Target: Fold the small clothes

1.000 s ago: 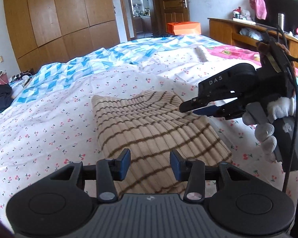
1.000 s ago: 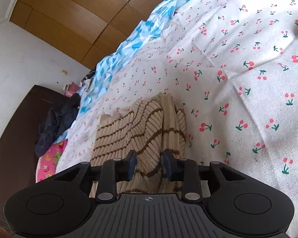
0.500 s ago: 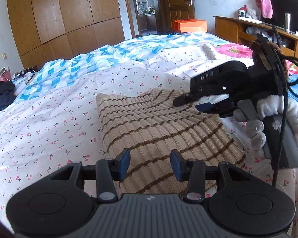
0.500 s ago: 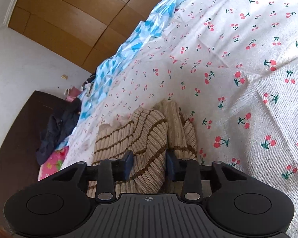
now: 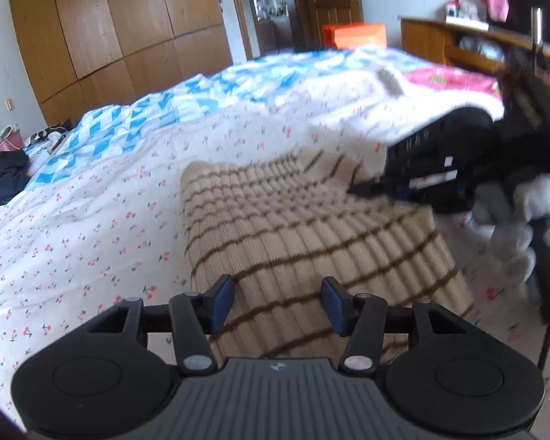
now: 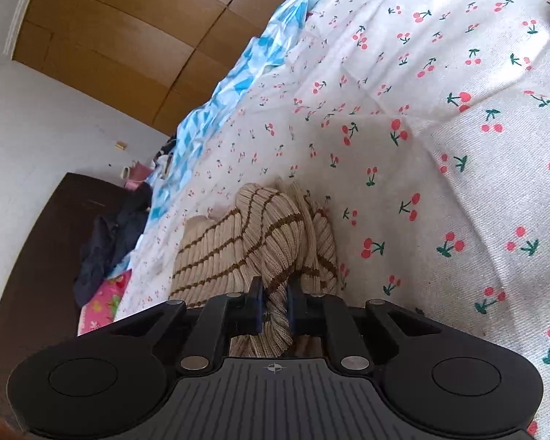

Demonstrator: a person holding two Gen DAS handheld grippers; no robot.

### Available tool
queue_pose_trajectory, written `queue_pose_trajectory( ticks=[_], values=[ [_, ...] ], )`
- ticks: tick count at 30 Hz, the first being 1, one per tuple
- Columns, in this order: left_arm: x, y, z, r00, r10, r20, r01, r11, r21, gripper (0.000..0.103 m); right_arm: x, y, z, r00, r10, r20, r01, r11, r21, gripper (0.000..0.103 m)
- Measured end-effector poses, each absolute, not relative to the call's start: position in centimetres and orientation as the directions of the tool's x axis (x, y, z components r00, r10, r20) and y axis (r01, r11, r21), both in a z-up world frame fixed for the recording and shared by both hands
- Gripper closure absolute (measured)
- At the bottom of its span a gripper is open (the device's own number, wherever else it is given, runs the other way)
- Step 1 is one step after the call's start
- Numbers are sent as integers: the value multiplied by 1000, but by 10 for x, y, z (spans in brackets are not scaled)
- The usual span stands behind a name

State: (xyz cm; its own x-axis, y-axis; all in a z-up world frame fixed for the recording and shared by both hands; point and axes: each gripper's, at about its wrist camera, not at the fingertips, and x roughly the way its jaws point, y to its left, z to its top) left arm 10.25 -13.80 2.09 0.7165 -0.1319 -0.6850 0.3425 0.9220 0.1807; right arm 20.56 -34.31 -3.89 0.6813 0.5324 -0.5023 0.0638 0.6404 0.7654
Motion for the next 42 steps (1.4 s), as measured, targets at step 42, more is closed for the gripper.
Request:
queue_pose_trajectory(
  ticks=[42],
  values=[
    [95,-137,31,693,-186,-697,375,918,127,45,193,-310,-21,735,417,-535,-79,836,543,99]
  ],
)
